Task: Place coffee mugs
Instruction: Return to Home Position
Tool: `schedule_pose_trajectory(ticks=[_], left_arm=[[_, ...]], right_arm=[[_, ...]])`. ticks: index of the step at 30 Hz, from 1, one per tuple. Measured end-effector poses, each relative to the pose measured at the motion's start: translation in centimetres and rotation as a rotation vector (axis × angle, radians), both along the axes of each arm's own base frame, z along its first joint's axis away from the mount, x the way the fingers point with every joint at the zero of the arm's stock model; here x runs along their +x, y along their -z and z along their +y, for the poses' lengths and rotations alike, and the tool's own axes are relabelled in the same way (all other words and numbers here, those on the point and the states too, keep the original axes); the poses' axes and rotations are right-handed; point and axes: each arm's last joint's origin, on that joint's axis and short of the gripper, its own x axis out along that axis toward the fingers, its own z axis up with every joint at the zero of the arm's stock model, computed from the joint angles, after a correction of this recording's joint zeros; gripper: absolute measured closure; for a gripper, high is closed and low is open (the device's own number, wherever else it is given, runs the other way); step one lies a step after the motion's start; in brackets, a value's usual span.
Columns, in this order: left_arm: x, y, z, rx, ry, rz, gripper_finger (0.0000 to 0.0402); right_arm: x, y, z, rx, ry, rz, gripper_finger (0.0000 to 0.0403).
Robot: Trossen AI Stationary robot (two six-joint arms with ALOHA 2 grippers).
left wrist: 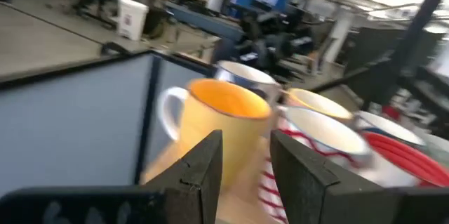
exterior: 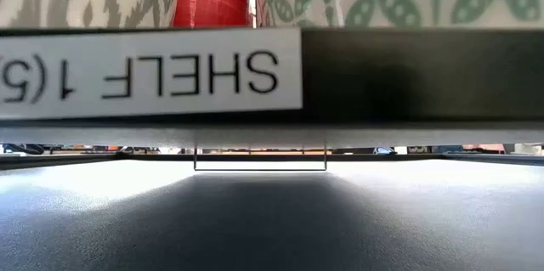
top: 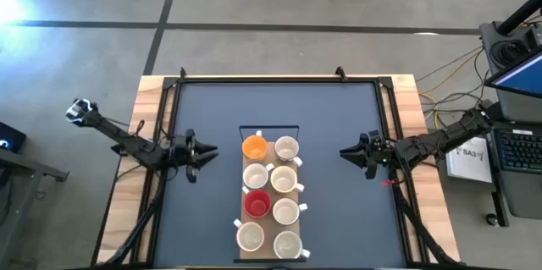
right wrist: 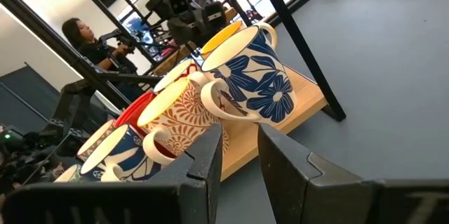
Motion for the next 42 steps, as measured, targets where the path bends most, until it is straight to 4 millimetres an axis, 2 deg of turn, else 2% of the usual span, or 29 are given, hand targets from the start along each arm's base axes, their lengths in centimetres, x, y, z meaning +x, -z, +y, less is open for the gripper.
schedule_pose_trajectory(ticks=[12,22,26,31,36,42], left_arm=[[1.2,0.0,4.7,0.096,-0.142,0.031,0.0315],[0.5,-0.3,8.5,0.187,-0.231,0.030,0.0325],[0.0,-0.8,9.5,0.280,-0.255,0.007,0.0325],[-0.8,-1.1,10.8,0.397,-0.409,0.046,0.0325],[-1.5,-1.1,11.8,0.398,-0.512,0.069,0.0325],[-1.7,-0.9,12.1,0.339,-0.535,0.057,0.0325]], right_arm=[[0.0,0.0,0.0,-0.001,0.000,0.000,0.0321],[0.0,0.0,0.0,-0.001,0.000,0.000,0.0321],[0.0,0.0,0.0,-0.001,0.000,0.000,0.0321],[0.0,0.0,0.0,-0.001,0.000,0.000,0.0321],[0.0,0.0,0.0,-0.001,0.000,0.000,0.0321],[0.0,0.0,0.0,-0.001,0.000,0.000,0.0321]])
